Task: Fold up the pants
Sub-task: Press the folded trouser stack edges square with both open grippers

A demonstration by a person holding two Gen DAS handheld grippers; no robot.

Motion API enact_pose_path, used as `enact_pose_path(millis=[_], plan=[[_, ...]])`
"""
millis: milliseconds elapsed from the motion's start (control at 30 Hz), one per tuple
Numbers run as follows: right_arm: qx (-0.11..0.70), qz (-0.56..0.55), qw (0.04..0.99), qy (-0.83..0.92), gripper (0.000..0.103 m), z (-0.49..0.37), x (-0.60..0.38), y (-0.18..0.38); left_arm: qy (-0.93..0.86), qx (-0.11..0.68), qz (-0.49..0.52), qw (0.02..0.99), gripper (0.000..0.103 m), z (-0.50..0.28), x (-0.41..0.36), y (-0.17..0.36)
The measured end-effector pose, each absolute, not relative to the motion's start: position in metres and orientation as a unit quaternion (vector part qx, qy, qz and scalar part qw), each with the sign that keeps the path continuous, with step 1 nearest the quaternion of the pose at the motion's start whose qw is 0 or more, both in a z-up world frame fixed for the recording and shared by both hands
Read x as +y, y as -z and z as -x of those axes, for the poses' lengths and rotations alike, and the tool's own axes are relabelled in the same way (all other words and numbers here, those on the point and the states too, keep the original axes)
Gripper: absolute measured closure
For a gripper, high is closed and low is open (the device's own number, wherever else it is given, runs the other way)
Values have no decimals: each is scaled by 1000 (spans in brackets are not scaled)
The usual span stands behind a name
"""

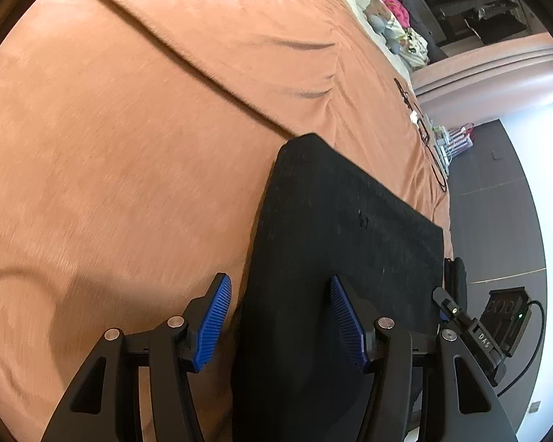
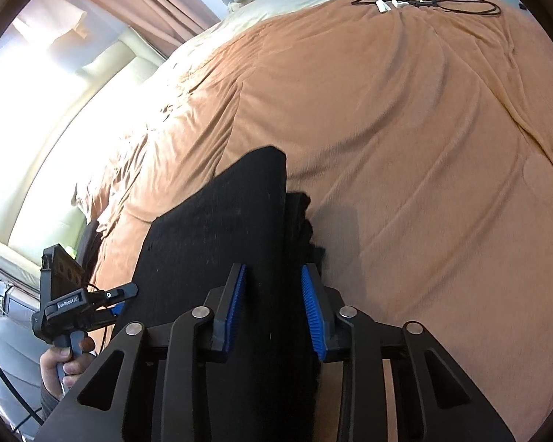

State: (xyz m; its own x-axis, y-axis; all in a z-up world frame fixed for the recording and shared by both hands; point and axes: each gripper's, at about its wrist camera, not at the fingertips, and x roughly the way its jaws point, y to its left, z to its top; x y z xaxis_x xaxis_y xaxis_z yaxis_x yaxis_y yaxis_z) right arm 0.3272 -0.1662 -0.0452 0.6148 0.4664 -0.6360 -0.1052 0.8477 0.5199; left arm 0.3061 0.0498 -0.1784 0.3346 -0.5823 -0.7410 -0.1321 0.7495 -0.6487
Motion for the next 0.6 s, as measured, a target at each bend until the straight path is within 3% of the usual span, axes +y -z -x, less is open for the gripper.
enact_pose_path(millis=[100, 367, 600], plan=[[416, -234, 865, -157, 77, -326, -169, 60, 158, 553, 317, 754, 56, -314, 46, 174], [419, -296, 846, -148, 77, -321, -183, 87, 169, 545, 290, 769, 57, -323, 35, 162], [399, -255, 869, -145, 83, -322, -176, 51, 159, 549, 294, 767, 57, -320, 40, 170]])
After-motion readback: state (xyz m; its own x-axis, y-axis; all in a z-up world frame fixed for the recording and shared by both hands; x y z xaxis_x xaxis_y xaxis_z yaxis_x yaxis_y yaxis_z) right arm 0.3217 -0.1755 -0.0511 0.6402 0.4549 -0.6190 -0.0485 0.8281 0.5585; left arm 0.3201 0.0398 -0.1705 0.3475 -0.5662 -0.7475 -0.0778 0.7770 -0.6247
